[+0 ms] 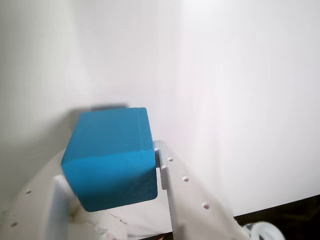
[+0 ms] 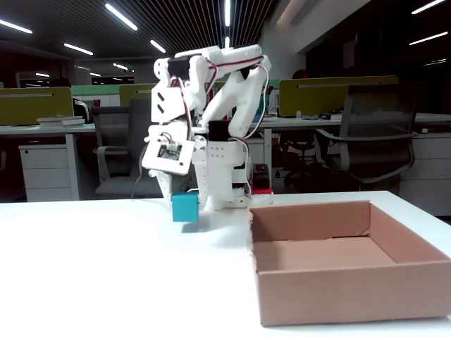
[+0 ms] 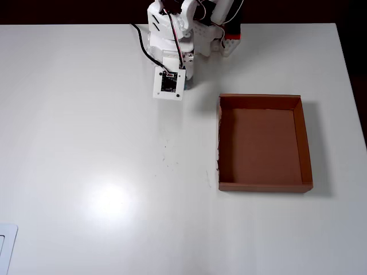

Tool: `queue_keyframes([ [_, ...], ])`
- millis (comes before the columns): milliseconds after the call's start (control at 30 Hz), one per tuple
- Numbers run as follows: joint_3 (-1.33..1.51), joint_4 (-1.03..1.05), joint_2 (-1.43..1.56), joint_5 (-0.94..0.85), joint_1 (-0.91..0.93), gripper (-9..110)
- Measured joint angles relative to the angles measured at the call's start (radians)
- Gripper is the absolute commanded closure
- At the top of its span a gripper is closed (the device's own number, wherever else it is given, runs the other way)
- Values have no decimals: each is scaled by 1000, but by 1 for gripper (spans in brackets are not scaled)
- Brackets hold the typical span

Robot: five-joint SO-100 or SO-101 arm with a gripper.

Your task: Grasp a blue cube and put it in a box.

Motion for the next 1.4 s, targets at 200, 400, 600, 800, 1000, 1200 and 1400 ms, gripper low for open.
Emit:
queue_keyframes([
  [200, -158, 84, -9, 120, -74, 90],
  [400, -321, 164, -54, 247, -167, 90],
  [600, -486, 239, -133, 419, -284, 90],
  [800, -672, 333, -227, 580, -402, 90],
  [1000, -844, 405, -318, 701, -509, 90],
  [1200, -980, 428, -425, 821, -621, 90],
  [1400, -1066, 431, -535, 923, -727, 90],
])
